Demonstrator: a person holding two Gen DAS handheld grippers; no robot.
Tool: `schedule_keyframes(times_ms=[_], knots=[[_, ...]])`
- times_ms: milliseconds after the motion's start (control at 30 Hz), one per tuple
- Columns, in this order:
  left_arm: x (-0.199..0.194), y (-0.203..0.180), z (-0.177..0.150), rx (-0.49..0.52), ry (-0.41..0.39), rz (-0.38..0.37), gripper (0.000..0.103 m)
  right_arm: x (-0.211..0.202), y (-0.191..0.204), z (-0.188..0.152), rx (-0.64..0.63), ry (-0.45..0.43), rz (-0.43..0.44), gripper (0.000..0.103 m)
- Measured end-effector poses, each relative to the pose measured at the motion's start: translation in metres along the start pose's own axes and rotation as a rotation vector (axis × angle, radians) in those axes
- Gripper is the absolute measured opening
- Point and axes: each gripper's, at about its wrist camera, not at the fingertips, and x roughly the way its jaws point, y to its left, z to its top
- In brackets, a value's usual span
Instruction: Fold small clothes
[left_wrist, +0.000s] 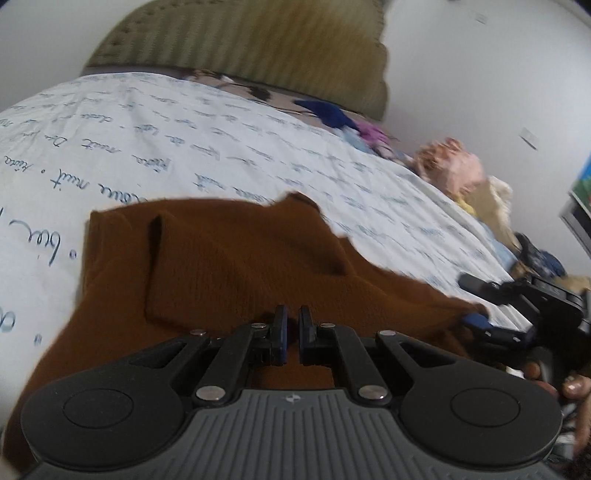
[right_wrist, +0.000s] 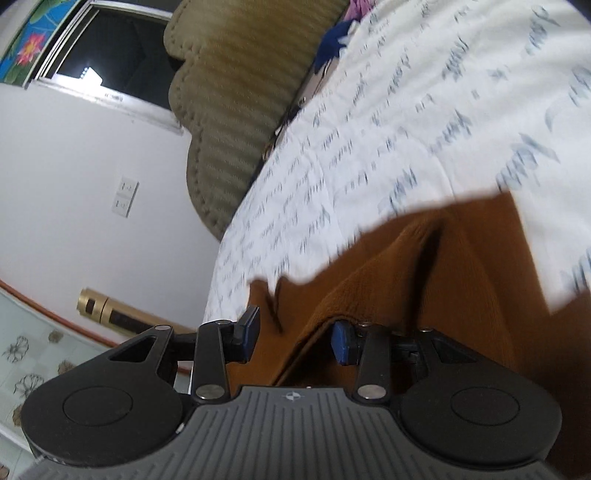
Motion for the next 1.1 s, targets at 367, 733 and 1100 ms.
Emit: schedule_keyframes(times_ms=[367,733,1100], knots=[[0.004,0.001,0.020,0.028,-0.055,0.046,0.005,0.040,-0.013,0.042,0.016,-0.059,-0.091,0.034],[-0.011,-0.046,-0.024,0.270,0.029,-0.061,0.005,0.086,0.064,-0.034,-0.345,0.251,-0.067,0.034],[0.059,-0.003,0.036,0.059,0.008,0.110,0.005,0.184,0.049,0.021,-0.064,0.213,-0.003,0.034]])
